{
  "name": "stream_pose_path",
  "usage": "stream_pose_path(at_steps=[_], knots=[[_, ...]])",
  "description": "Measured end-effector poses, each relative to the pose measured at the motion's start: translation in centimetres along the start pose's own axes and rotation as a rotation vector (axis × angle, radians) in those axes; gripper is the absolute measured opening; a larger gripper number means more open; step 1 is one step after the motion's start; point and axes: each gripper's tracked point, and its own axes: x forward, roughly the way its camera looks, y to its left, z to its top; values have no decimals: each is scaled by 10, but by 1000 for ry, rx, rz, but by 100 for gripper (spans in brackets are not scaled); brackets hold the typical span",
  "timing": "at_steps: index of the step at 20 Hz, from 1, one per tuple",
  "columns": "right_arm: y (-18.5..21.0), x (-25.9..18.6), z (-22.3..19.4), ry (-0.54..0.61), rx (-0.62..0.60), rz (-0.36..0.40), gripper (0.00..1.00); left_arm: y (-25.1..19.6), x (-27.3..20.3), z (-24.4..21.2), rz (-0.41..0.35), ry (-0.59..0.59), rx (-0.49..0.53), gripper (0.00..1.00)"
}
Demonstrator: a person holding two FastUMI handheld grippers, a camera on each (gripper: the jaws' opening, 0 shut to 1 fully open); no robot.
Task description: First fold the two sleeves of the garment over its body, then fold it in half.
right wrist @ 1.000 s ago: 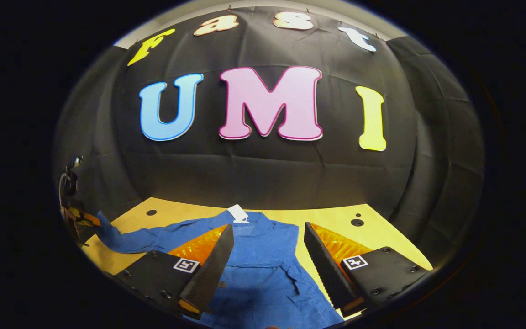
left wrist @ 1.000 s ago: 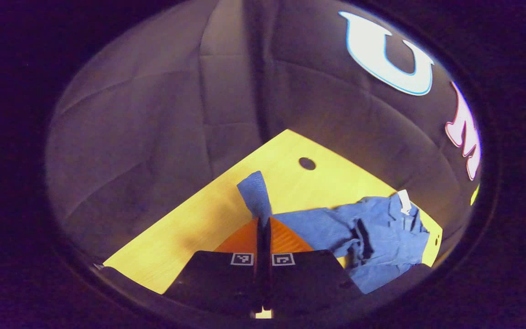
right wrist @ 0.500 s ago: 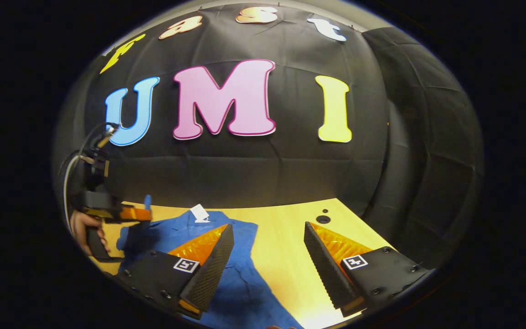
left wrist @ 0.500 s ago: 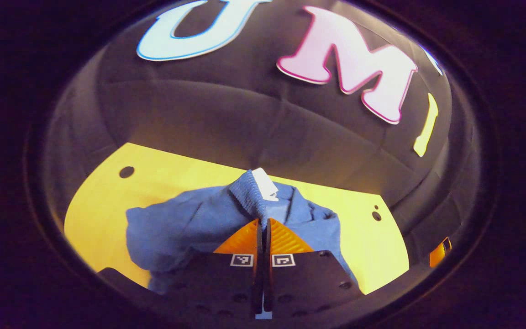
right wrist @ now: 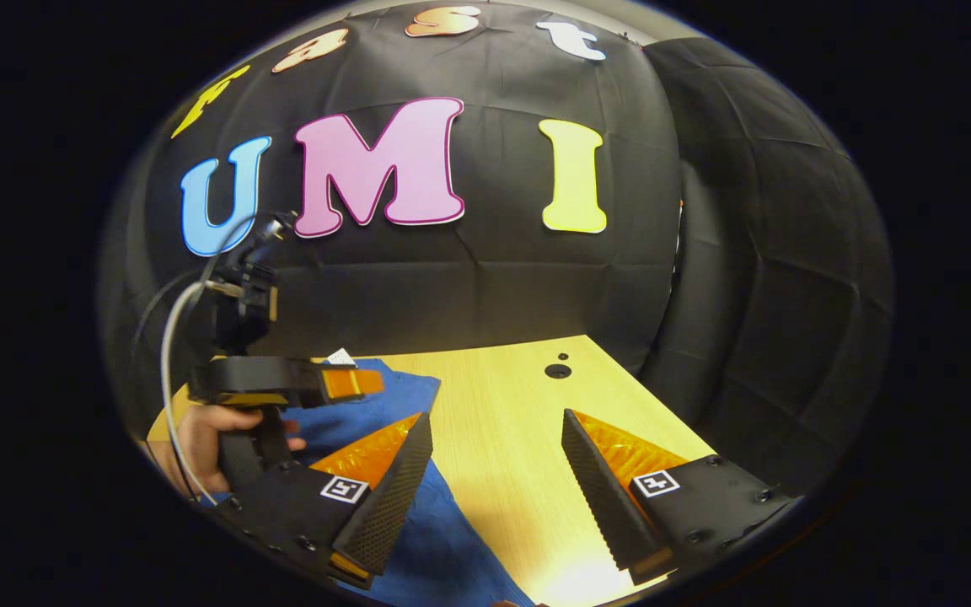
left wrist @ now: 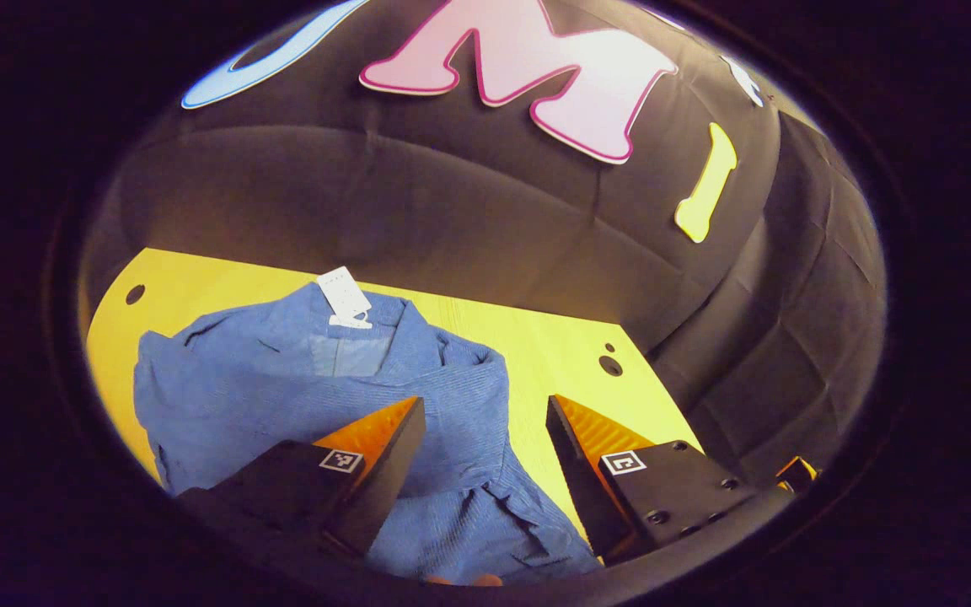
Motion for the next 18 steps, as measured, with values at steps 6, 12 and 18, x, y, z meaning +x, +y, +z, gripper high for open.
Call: stream_pose_path(at_steps=[6,12,18], knots=[[3,-44,-45,112,23,-8,98,72,-176,-63,135,-60,141,85],[-1,-90,-157,415,-81,-44,98,156,-271,-217,314,266,34,85],[-7,-107,-254,748,-90,-67,100,188,-293,-305,449,497,-63,85]])
